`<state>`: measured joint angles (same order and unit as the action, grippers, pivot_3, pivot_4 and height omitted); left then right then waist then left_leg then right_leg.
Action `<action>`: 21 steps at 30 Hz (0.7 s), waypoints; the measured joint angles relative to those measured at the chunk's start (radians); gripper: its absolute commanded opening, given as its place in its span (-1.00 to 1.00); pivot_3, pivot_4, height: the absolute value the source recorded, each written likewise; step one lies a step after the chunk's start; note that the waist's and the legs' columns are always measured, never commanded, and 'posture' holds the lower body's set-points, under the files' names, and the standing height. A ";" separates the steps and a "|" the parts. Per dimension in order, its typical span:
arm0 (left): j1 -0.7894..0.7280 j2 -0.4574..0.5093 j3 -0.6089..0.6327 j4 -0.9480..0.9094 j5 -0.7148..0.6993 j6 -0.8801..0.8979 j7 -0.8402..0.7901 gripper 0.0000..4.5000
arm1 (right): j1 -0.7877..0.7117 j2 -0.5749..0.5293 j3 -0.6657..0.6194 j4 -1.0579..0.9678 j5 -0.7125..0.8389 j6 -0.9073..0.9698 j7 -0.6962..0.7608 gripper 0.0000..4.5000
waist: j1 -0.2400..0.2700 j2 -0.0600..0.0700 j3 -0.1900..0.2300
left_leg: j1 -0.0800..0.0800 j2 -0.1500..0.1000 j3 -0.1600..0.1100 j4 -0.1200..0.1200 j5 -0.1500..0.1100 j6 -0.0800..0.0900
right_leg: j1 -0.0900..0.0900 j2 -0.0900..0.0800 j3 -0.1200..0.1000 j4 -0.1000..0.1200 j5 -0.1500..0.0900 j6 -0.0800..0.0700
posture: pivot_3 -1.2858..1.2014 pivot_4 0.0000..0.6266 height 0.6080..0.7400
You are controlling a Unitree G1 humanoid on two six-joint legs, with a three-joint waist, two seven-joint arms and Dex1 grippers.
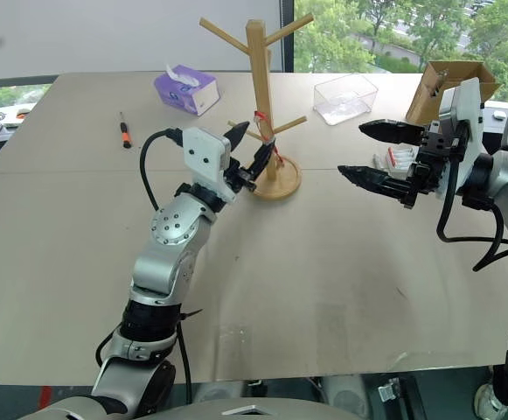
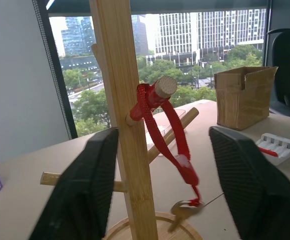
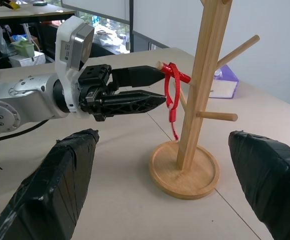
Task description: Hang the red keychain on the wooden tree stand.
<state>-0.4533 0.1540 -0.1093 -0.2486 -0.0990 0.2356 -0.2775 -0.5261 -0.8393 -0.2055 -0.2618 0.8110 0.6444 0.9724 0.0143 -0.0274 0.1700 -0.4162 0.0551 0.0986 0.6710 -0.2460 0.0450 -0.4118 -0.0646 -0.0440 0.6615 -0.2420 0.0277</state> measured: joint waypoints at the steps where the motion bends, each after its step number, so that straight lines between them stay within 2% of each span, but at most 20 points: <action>1: 0.000 -0.003 0.001 0.000 0.000 0.000 0.003 0.97 | 0.001 0.003 0.000 0.000 -0.003 -0.002 -0.002 1.00 | 0.000 0.000 0.000 | 0.000 0.000 0.000 0.000 0.000 0.000 | 0.000 0.000 0.000 0.000 0.000 0.000 | 0.03 -0.52 1.00; 5: 0.023 -0.016 0.022 0.000 -0.001 0.012 0.037 0.97 | 0.039 0.061 -0.003 0.004 -0.046 -0.031 -0.065 1.00 | 0.000 0.000 0.000 | 0.000 0.000 0.000 0.000 0.000 0.000 | 0.000 0.000 0.000 0.000 0.000 0.000 | 0.03 -0.52 1.00; 9: 0.081 -0.043 0.105 0.016 -0.003 0.024 0.116 0.97 | 0.119 0.172 0.000 0.026 -0.150 -0.109 -0.191 1.00 | -0.001 0.000 0.000 | 0.000 0.000 0.000 0.000 0.002 -0.004 | 0.000 0.000 0.000 0.000 0.000 0.000 | 0.03 -0.52 1.00; 11: 0.098 -0.057 0.169 0.048 -0.002 0.022 0.181 0.97 | 0.162 0.278 0.000 0.061 -0.246 -0.207 -0.303 1.00 | -0.001 -0.001 -0.001 | 0.000 0.000 0.000 0.000 0.003 -0.004 | 0.000 0.001 0.000 0.000 0.000 0.000 | 0.03 -0.52 1.00; 15: 0.132 -0.062 0.239 0.110 0.000 0.007 0.244 0.97 | 0.233 0.390 0.008 0.156 -0.368 -0.340 -0.412 1.00 | 0.000 0.000 -0.001 | 0.000 0.000 0.001 0.000 0.003 -0.005 | -0.001 0.000 0.000 0.000 0.000 0.000 | 0.03 -0.52 1.00; 18: 0.170 -0.073 0.248 0.155 0.008 -0.054 0.263 0.97 | 0.246 0.479 0.015 0.242 -0.494 -0.499 -0.527 1.00 | -0.001 0.000 -0.001 | 0.000 0.000 0.002 0.000 0.003 -0.005 | 0.000 0.000 0.000 0.000 0.000 0.001 | 0.03 -0.52 1.00; 21: 0.195 -0.080 0.250 0.194 0.016 -0.092 0.274 0.97 | 0.254 0.524 0.030 0.328 -0.570 -0.578 -0.596 1.00 | -0.001 0.000 -0.001 | 0.000 0.000 0.002 0.000 0.003 -0.005 | -0.001 0.000 0.000 0.001 0.000 0.001 | 0.03 -0.52 1.00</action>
<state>-0.2581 0.0741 0.1412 -0.0543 -0.0830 0.1434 -0.0037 -0.2716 -0.3153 -0.1756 0.0657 0.2406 0.0668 0.3765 0.0134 -0.0276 0.1692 -0.4160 0.0550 0.1002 0.6711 -0.2431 0.0401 -0.4124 -0.0641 -0.0436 0.6622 -0.2418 0.0283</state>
